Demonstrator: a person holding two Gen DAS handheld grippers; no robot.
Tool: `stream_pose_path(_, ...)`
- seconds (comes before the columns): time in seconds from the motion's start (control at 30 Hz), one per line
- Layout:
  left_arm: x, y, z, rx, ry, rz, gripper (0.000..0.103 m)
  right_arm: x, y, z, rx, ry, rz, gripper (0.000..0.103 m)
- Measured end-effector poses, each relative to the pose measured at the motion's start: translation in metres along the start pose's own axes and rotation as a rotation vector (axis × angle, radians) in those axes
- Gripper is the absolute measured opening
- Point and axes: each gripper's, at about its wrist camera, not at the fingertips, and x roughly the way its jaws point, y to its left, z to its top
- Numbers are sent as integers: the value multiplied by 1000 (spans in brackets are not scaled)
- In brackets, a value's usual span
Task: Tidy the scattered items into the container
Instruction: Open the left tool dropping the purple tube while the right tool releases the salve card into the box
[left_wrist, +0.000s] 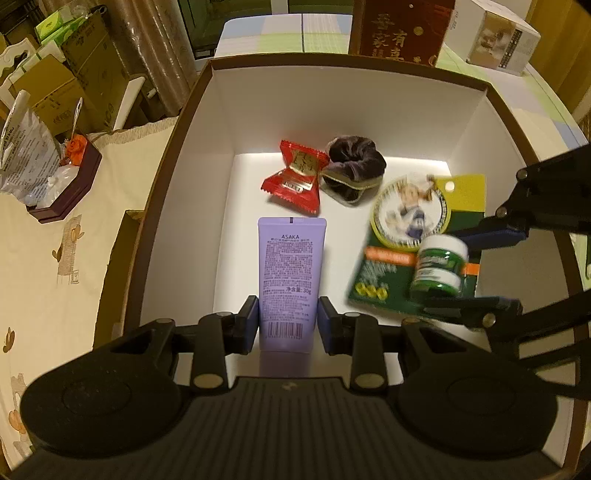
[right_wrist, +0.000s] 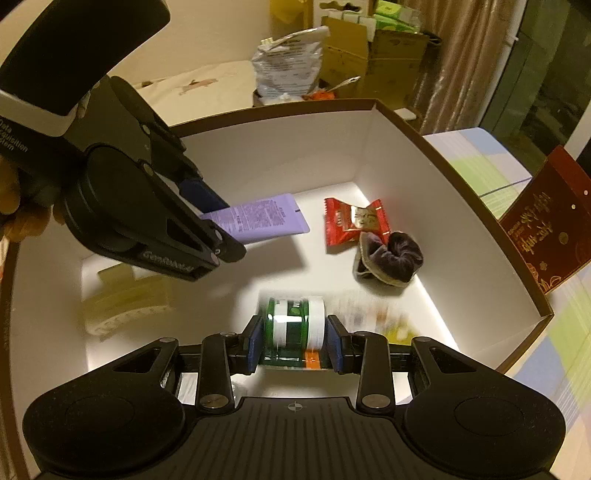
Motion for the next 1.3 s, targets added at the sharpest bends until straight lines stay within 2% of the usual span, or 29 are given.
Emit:
stream_pose_path(0.03,2,0,1,-4,2,-6,29,2,-1,0,3,8,1,43)
stream_pose_path(0.07,3,0,2,-8,3,-12,34,3,0,1,3,18,-8,73)
stream_pose_path(0.1,3,-1,3,-8,1,-15,38,2,1,0,-3,9,-30,90)
stream_pose_path(0.13,2,-2,3,-3,-3,-11,44,-2,2,-1,-16,-16,-32,96)
stream_pose_path(0.2,0,-5,3,23,-8,4,55,-6,4,-3,-42,-18,-8,96)
stream_pose_path(0.73,-15,-11,-11,67,40,7,65,-22,10,-9,-76,33,2,97)
stream_pose_path(0.87,-24,-14,-14,78,38,26,72,-28,12,-10,-67,37,-4,97)
stream_pose_path(1.1,-41,-16,-19,79,32,32,73,-43,17,-8,-64,28,-13,97)
stream_pose_path(1.3,-61,-21,-24,71,18,50,83,-62,26,-9,-56,7,-18,97)
